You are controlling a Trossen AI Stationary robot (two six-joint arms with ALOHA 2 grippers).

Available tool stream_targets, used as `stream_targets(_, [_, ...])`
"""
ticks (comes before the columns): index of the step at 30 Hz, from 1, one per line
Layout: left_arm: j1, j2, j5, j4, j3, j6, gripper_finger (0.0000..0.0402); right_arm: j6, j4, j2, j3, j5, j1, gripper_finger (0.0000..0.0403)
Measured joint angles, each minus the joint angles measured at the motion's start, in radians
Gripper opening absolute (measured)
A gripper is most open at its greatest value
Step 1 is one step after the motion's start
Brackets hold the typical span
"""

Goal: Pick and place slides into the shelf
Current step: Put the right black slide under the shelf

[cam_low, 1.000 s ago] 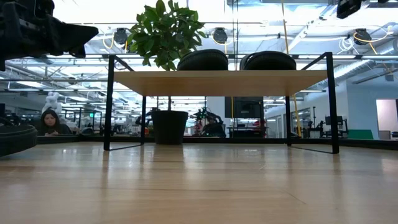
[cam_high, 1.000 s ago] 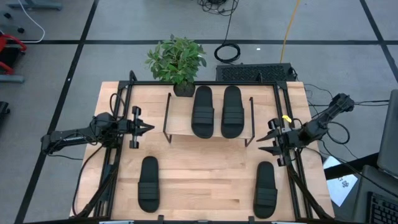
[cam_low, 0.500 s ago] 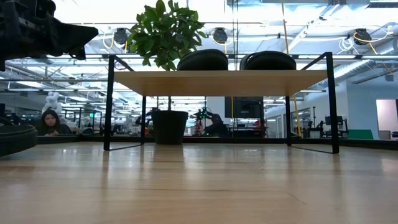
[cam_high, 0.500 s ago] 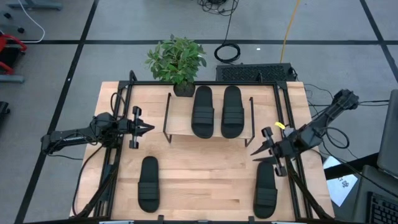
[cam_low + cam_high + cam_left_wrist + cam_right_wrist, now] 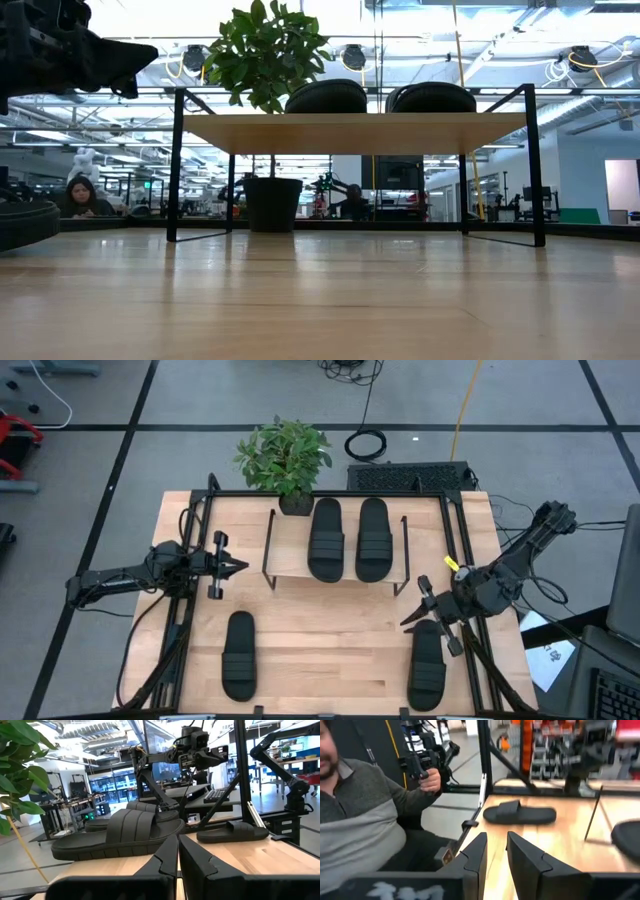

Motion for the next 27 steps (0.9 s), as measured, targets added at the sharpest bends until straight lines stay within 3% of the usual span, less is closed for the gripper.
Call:
stream_targets(6, [0.0, 0.0, 0.0, -0.035, 0.0, 0.001, 0.0024, 0.168, -0.131, 0.078, 0.088, -0.11, 0.003, 0.0063])
stream_targets(13, [0.0, 0.0, 0.0, -0.043, 0.0, 0.024, 0.0024, 0.545, -0.365, 0.122, 0.117, -0.138, 0.004, 0.0064])
stream_targets(21, [0.0, 0.0, 0.0, -0.043, 0.0, 0.027, 0.0024, 0.764, -0.366, 0.17, 0.117, -0.307, 0.004, 0.0064])
stream_targets(27, [0.0, 0.0, 0.0, -0.054, 0.0, 0.028, 0.0024, 0.851, -0.37, 0.174, 0.117, -0.326, 0.004, 0.0064])
